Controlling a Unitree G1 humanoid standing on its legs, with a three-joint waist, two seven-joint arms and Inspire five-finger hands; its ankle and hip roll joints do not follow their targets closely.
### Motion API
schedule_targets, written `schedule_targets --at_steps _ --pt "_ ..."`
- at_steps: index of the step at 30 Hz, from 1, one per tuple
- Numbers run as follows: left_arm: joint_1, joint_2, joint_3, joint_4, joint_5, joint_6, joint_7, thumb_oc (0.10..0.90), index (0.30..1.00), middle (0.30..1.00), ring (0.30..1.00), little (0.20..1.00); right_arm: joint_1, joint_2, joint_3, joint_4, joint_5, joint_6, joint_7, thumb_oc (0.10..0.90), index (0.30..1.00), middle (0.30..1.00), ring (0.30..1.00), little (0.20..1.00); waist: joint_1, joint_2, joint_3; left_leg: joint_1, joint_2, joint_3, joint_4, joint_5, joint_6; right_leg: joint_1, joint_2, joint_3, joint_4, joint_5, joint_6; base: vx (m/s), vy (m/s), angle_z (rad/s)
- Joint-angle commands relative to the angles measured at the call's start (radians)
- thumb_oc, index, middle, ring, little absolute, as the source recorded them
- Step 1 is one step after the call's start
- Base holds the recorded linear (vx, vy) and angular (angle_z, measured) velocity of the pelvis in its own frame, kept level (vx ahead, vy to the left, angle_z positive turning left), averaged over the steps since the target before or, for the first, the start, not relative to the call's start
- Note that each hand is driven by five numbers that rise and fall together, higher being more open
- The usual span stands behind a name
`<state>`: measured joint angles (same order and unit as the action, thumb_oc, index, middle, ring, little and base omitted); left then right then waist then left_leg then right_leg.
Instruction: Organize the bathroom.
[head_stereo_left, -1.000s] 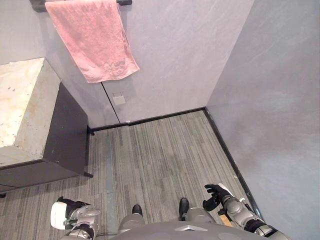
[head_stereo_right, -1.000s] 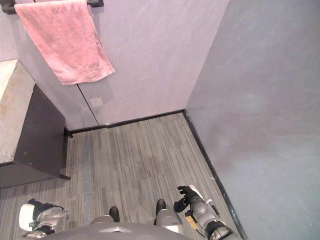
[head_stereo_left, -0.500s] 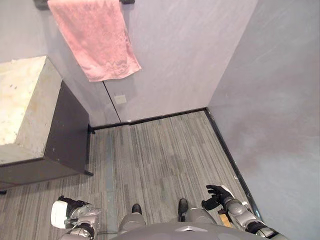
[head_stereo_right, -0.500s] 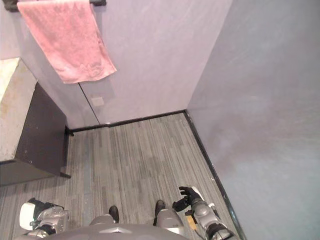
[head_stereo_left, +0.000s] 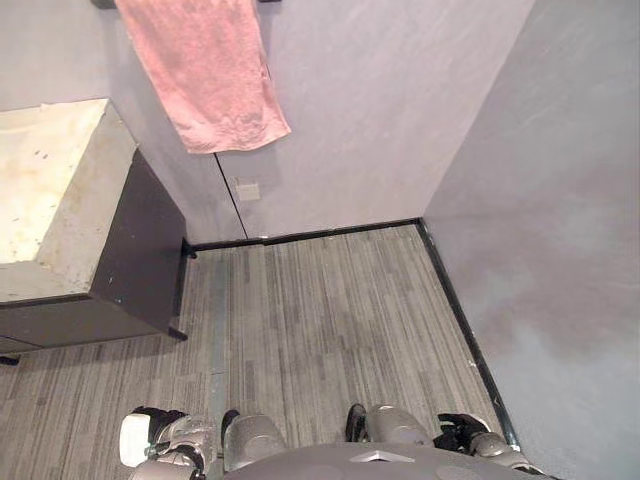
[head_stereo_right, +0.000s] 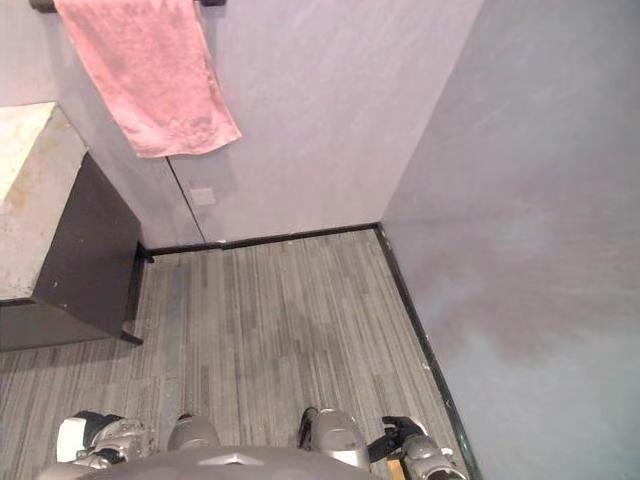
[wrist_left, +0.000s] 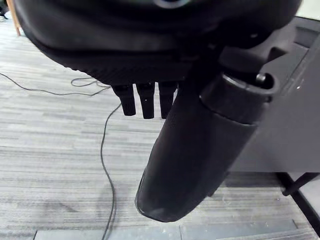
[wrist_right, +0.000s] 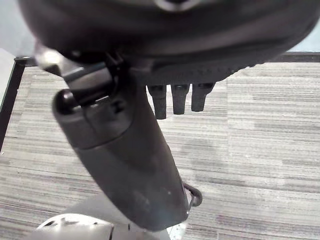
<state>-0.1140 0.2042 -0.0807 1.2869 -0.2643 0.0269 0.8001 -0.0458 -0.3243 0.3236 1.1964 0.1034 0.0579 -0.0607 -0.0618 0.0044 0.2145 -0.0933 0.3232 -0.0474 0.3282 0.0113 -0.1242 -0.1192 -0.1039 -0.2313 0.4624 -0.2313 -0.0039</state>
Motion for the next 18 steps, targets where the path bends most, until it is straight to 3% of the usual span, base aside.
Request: schedule_targets --at_steps 1,3,4,6,8,9,10,11,12,13,14,15,17,18 --pt "-0.018 0.091 -0.006 -0.053 0.081 0.011 0.066 0.800 0.900 0.900 0.900 0.900 -0.026 -0.027 -0.015 -0.060 0.023 -0.026 -0.027 0.800 0.900 0.900 0.900 0.900 -0.008 0.000 0.045 -0.045 -0.037 0.089 0.095 -0.067 0.068 0.033 -0.115 0.154 -0.004 -0.002 0.077 0.04 0.537 -0.06" --pt "-0.031 0.101 -0.018 -0.076 0.096 0.033 0.066 0.800 0.900 0.900 0.900 0.900 -0.024 -0.032 -0.034 -0.075 0.033 -0.029 -0.040 0.800 0.900 0.900 0.900 0.900 -0.006 -0.005 0.057 -0.052 -0.089 0.121 0.132 -0.154 0.078 0.049 -0.187 0.138 -0.046 0.071 0.122 0.08 0.541 0.19" --pt "-0.032 0.112 -0.027 -0.093 0.100 0.049 0.062 0.800 0.900 0.900 0.900 0.900 -0.024 -0.031 -0.054 -0.087 0.009 -0.024 -0.050 0.800 0.900 0.900 0.900 0.900 0.003 -0.010 0.062 -0.030 -0.139 0.144 0.118 -0.189 0.082 0.053 -0.268 0.135 -0.093 0.201 0.150 0.14 0.632 0.24" --pt "-0.020 0.127 -0.020 -0.109 0.114 0.064 0.066 0.800 0.900 0.900 0.900 0.900 -0.032 -0.026 -0.066 -0.099 -0.045 -0.027 -0.041 0.800 0.900 0.900 0.900 0.900 0.025 -0.019 0.065 0.007 -0.171 0.201 0.093 -0.214 0.090 0.046 -0.359 0.068 -0.166 0.362 0.165 0.08 0.457 -0.04" --pt "-0.002 0.142 -0.012 -0.124 0.114 0.068 0.079 0.800 0.900 0.900 0.900 0.900 -0.039 -0.025 -0.068 -0.109 -0.086 -0.021 -0.022 0.800 0.900 0.900 0.900 0.900 0.048 -0.026 0.067 0.027 -0.180 0.260 0.088 -0.235 0.097 0.039 -0.387 -0.027 -0.196 0.403 0.176 0.03 0.243 -0.50" --pt "0.018 0.148 0.003 -0.136 0.113 0.067 0.094 0.800 0.900 0.900 0.900 0.900 -0.042 -0.026 -0.063 -0.122 -0.106 -0.015 -0.007 0.800 0.900 0.900 0.900 0.900 0.069 -0.012 0.073 0.058 -0.167 0.306 0.068 -0.247 0.098 0.052 -0.357 -0.118 -0.167 0.324 0.174 0.01 0.299 -1.44" --pt "0.044 0.165 0.029 -0.156 0.127 0.069 0.104 0.800 0.900 0.900 0.900 0.900 -0.047 -0.036 -0.050 -0.145 -0.097 -0.016 0.000 0.800 0.900 0.900 0.900 0.900 0.075 -0.008 0.069 0.069 -0.178 0.322 0.022 -0.231 0.111 0.038 -0.277 -0.124 -0.126 0.254 0.159 0.00 0.206 -1.15" --pt "0.044 0.165 0.029 -0.156 0.127 0.069 0.104 0.800 0.900 0.900 0.900 0.900 -0.047 -0.036 -0.050 -0.145 -0.097 -0.016 0.000 0.800 0.900 0.900 0.900 0.900 0.075 -0.008 0.069 0.069 -0.178 0.322 0.022 -0.231 0.111 0.038 -0.277 -0.124 -0.126 0.254 0.159 -0.04 0.157 -1.23" --pt "0.055 0.176 0.041 -0.153 0.127 0.053 0.115 0.800 0.900 0.900 0.900 0.900 -0.053 -0.046 -0.043 -0.145 -0.079 -0.023 0.005 0.800 0.900 0.900 0.900 0.900 0.061 -0.017 0.061 0.072 -0.209 0.324 -0.005 -0.219 0.112 0.017 -0.139 -0.108 -0.125 0.184 0.146 0.00 0.056 -0.62" --pt "0.055 0.176 0.041 -0.153 0.127 0.053 0.115 0.800 0.900 0.900 0.900 0.900 -0.053 -0.046 -0.043 -0.145 -0.079 -0.023 0.005 0.800 0.900 0.900 0.900 0.900 0.061 -0.017 0.061 0.073 -0.208 0.323 -0.005 -0.219 0.112 0.017 -0.139 -0.108 -0.125 0.184 0.146 0.01 0.055 -0.71" --pt "0.042 0.175 0.030 -0.141 0.113 0.041 0.124 0.800 0.900 0.900 0.900 0.900 -0.045 -0.052 -0.039 -0.125 -0.071 -0.044 0.001 0.800 0.900 0.900 0.900 0.900 0.036 -0.039 0.043 0.064 -0.269 0.287 -0.023 -0.190 0.120 0.011 -0.010 -0.059 -0.199 0.170 0.107 0.03 -0.002 -0.17" --pt "0.036 0.175 0.025 -0.137 0.117 0.034 0.124 0.800 0.900 0.900 0.900 0.900 -0.036 -0.050 -0.035 -0.118 -0.060 -0.052 -0.010 0.800 0.900 0.900 0.900 0.900 0.027 -0.050 0.036 0.065 -0.300 0.249 -0.028 -0.192 0.124 -0.005 0.021 -0.021 -0.221 0.190 0.109 0.03 0.000 0.04" --pt "0.033 0.174 0.022 -0.138 0.118 0.033 0.125 0.800 0.900 0.900 0.900 0.900 -0.032 -0.049 -0.034 -0.114 -0.052 -0.058 -0.015 0.800 0.900 0.900 0.900 0.900 0.022 -0.053 0.032 0.066 -0.312 0.233 -0.033 -0.193 0.127 -0.005 0.030 -0.014 -0.232 0.196 0.108 0.03 -0.033 1.15" --pt "0.015 0.157 0.015 -0.147 0.069 0.032 0.145 0.800 0.900 0.900 0.900 0.900 -0.027 -0.046 -0.039 -0.079 -0.062 -0.090 -0.022 0.800 0.900 0.900 0.900 0.900 0.017 -0.048 0.017 0.064 -0.346 0.179 -0.056 -0.175 0.139 0.013 0.056 0.007 -0.259 0.194 0.085 0.02 -0.072 1.57"
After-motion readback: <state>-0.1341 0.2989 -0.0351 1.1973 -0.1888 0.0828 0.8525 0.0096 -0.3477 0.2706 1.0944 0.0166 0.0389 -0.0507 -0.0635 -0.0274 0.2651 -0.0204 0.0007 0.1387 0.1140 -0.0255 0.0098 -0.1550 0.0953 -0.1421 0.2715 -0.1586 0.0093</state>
